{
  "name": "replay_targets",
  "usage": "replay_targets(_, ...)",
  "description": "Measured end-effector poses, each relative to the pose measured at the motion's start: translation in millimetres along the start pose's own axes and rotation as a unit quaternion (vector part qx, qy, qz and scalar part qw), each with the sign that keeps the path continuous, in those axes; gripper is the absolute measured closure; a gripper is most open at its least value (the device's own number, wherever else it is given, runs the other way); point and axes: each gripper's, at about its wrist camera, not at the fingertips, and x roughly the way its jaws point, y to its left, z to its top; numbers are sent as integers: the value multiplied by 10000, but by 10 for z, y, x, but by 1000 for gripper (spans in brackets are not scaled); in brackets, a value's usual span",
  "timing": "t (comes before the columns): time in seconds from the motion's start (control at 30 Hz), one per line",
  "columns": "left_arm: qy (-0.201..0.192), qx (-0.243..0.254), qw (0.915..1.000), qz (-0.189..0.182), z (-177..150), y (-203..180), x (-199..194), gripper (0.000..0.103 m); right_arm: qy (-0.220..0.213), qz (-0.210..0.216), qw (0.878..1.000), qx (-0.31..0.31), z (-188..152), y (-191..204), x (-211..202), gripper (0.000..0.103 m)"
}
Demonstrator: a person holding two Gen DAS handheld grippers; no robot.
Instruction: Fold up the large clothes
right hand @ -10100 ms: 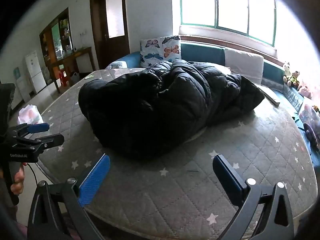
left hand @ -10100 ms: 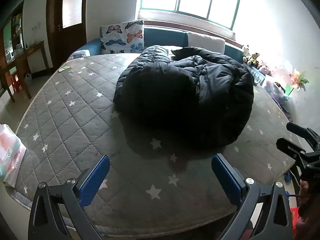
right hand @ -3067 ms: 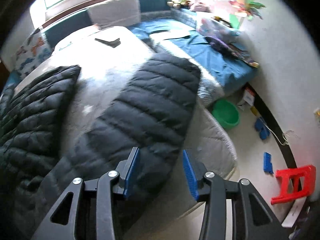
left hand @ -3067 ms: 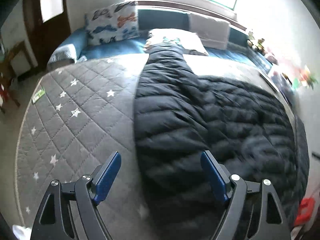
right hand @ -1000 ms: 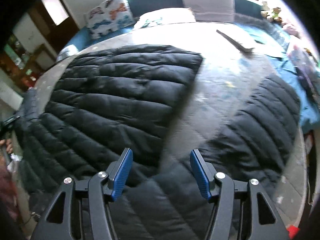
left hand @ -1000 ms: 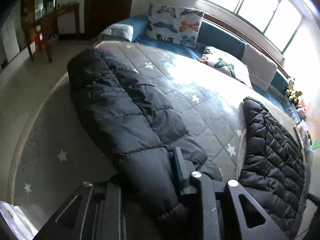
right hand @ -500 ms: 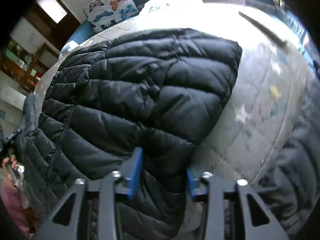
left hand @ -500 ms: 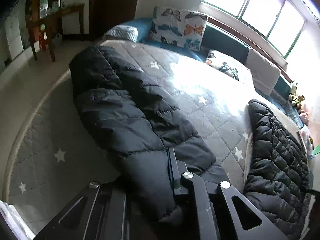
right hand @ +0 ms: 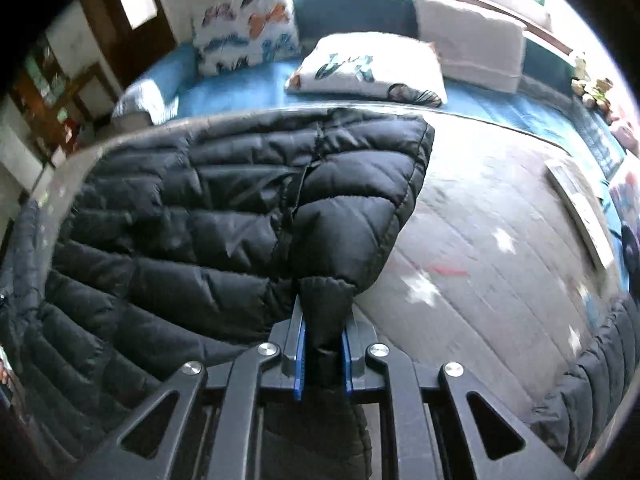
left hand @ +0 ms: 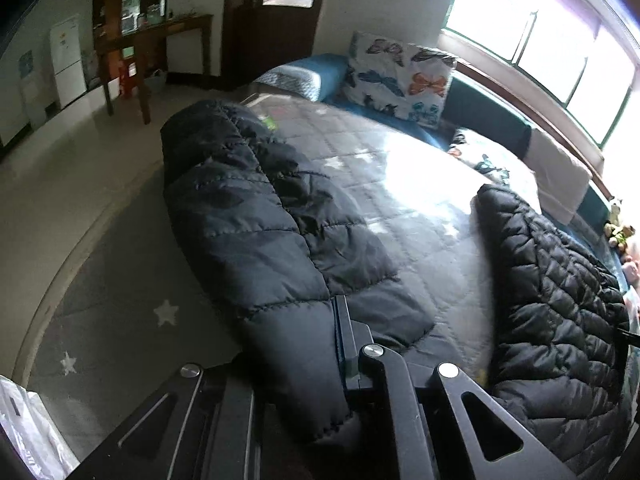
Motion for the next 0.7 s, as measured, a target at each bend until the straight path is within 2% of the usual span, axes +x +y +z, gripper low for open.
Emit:
replay_targets(0.03, 55, -56, 10000, -25, 2, 20, 28, 90, 82, -83, 9999, -89, 26, 33, 75, 78)
replay_targets(0.1, 140, -80, 9999, -52, 6, 36, 73, 90, 212, -209, 9991, -295, -6, 47, 85, 76)
replay_targets(0.13, 161, -83, 9998, -89, 12, 28, 78, 90, 205, -256, 9987, -391, -53, 28, 19, 71)
replay_targets(0.2, 217, -51, 9997, -72, 28, 23, 85, 90, 148, -341, 9984, -418, -144, 4, -177, 68)
replay_targets(0.3, 303, -39, 9995, -122, 59, 9, 25, 84, 158, -376, 9979, -513, -370, 9, -508, 67)
replay_targets(0.53, 638, -337, 9959, -545, -35, 131, -281, 74, 408, 24, 9936, -1057, -1168, 366, -976, 62)
replay_targets(0.63, 505, -183, 9966, -623, -140, 134, -536, 68, 584, 292, 9902, -1238, -1576, 525, -956, 62)
replay_targets(0.7, 343, 14, 9973, -646, -241, 127, -781, 64, 759, 227, 9862, -1455, -1880, 622, -902, 62)
